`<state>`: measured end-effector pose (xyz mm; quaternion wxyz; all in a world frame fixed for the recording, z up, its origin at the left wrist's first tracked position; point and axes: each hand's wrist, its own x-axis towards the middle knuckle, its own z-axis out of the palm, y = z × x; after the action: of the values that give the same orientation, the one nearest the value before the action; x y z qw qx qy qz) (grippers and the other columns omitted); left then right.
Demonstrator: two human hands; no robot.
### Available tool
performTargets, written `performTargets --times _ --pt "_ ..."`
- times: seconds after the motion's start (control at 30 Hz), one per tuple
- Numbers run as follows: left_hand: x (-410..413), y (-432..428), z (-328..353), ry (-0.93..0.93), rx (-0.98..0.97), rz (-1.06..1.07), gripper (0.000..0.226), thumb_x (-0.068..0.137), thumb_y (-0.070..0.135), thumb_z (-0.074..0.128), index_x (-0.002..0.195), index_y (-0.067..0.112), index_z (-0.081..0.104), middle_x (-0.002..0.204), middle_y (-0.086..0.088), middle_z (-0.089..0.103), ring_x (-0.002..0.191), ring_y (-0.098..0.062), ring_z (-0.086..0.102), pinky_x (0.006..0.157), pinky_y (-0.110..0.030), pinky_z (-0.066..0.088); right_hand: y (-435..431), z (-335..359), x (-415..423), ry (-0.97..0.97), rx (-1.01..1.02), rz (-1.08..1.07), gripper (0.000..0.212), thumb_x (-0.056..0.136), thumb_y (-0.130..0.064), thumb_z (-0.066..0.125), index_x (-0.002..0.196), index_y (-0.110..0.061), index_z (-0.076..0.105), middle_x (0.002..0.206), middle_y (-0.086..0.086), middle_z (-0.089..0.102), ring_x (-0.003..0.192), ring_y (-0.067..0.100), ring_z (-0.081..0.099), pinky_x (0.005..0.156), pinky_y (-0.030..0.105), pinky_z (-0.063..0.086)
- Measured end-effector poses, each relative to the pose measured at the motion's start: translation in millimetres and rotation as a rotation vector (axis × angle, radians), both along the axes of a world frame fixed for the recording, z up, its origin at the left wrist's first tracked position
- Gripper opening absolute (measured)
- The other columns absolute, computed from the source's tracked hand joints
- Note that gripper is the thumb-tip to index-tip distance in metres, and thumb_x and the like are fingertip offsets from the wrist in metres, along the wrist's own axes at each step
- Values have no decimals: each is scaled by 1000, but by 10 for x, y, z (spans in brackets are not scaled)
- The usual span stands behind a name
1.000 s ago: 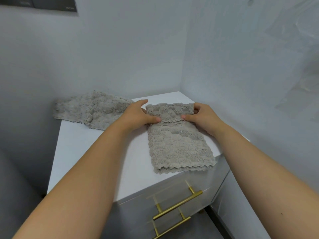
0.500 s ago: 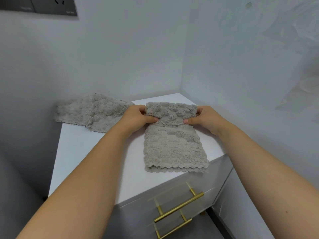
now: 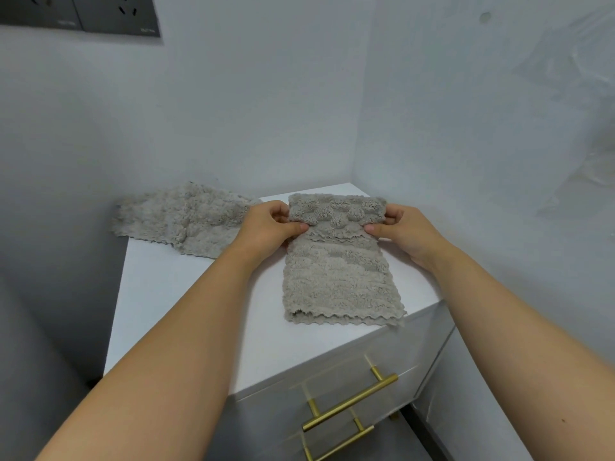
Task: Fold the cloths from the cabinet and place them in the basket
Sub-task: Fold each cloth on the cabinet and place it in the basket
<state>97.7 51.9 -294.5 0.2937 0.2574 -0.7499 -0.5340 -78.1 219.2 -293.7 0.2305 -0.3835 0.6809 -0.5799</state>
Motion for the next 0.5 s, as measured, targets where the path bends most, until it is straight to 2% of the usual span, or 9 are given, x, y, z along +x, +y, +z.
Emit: performTargets --times 0.07,0.13,0.2,0.27,0.37,0.43,0.5 --pt "-13 11 -1 23 -40 9 28 73 3 78 74 17 54 72 1 51 69 -16 50 69 -25 44 -6 -16 -12 27 -14 -13 35 80 14 62 112 0 62 95 6 69 74 2 68 69 12 52" --pt "-23 34 5 40 -92 17 30 72 -2 77 87 16 58 80 2 53 74 -11 52 72 -15 45 -14 -32 -8 40 -27 -22 37 78 17 62 111 1 63 88 1 70 71 1 68 67 11 51" --pt "-26 36 11 80 -82 22 36 72 -7 75 99 12 60 84 2 55 77 -9 55 73 -14 48 -20 -42 -14 34 -51 -37 40 75 19 63 111 0 65 78 -6 73 70 1 68 68 13 51" --pt "-4 37 31 108 -72 15 28 73 -12 71 86 10 61 74 7 57 67 -4 56 65 -10 47 -1 -36 -44 -28 -81 -45 38 74 21 61 105 0 66 75 -8 73 74 6 68 74 19 53" --pt "22 27 38 112 -57 -58 29 73 -17 67 75 11 62 72 1 65 64 -7 62 67 -18 53 61 -31 -88 -128 -134 -37 34 70 22 61 92 -3 70 81 1 74 89 25 65 91 38 52" --pt "41 -2 33 90 -50 -85 29 72 -18 66 76 10 63 76 -2 66 65 -6 63 68 -19 54 97 -19 -73 -132 -154 31 32 57 4 77 87 -7 75 88 5 73 96 28 63 97 42 49" --pt "73 -17 52 44 -45 -101 33 74 -21 60 75 12 62 75 -1 65 65 -5 60 65 -17 51 112 -23 -54 -88 -127 110 44 42 -17 89 85 -14 78 94 4 74 99 23 64 98 36 49"
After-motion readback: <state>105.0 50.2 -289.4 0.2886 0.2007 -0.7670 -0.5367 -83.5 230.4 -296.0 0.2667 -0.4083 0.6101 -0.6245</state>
